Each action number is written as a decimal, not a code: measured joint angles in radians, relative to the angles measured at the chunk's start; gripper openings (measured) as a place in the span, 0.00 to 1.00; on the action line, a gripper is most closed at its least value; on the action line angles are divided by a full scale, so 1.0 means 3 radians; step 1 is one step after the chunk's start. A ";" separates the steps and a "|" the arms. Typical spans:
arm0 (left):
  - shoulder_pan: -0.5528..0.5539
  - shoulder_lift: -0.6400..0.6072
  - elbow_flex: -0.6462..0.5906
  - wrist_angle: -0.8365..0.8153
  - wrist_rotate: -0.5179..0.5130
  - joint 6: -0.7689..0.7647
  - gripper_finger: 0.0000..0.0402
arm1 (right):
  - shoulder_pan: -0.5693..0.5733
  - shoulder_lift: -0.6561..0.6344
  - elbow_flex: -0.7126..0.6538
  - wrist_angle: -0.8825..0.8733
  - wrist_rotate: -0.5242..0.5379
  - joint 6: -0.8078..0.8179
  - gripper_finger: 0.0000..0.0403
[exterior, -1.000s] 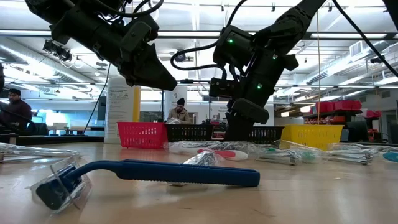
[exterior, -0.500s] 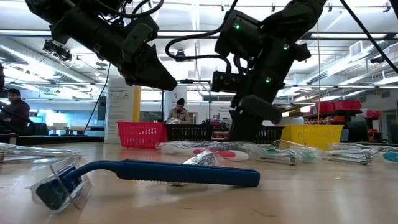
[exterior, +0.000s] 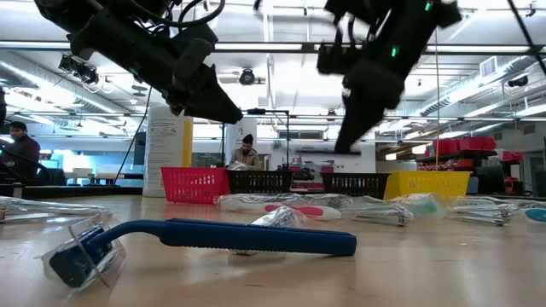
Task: Pick & Place Travel size toiletries
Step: Put the blue razor into the left black basket, then put the silver nail cutter into the right black basket
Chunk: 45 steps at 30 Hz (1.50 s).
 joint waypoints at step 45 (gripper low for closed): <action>0.0000 -0.0046 -0.0001 -0.0819 -0.0441 -0.0257 0.36 | -0.0993 0.0707 0.0001 0.1935 -0.0088 0.0344 0.26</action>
